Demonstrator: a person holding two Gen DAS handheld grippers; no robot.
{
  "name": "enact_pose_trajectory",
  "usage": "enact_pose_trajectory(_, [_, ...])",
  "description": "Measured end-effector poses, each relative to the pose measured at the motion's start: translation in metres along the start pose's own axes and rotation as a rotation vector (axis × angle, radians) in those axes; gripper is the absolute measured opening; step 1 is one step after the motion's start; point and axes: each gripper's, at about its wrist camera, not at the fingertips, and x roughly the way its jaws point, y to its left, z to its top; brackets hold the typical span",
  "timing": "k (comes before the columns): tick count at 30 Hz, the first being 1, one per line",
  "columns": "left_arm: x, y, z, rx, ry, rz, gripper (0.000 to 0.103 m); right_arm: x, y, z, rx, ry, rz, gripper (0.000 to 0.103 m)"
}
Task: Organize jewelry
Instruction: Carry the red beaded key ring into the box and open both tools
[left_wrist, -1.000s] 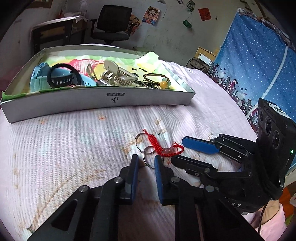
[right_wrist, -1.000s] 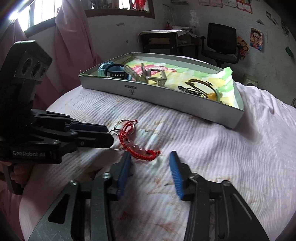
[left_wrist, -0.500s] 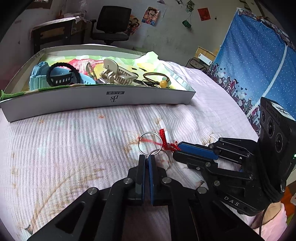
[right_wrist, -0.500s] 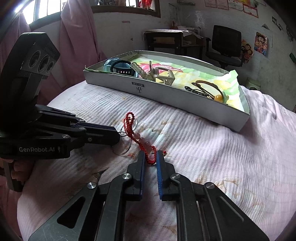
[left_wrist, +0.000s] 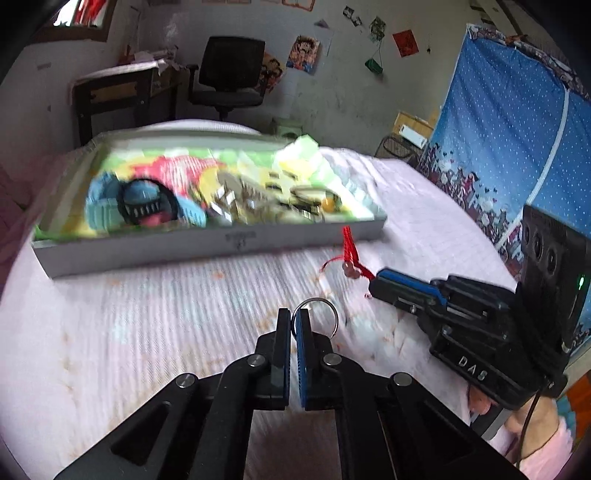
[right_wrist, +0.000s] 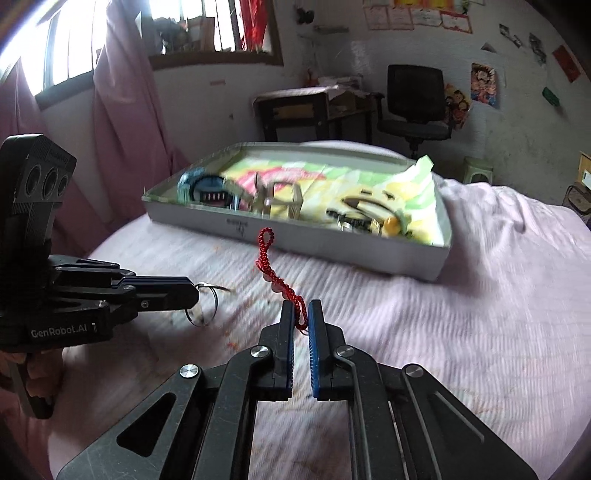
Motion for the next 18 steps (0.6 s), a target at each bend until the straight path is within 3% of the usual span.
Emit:
enact_pose_trajectory(12, [-0.023,0.026,0.062,-0.08,-0.175,0.069,0.003,0.009,0.001,0.035,0.046,-0.127,-0.05,0.007])
enact_pose_trajectory(18, [-0.009,0.041,0.086,-0.121,-0.22,0.153,0.003,0.035,0.001,0.052,0.064,-0.111,-0.11,0.007])
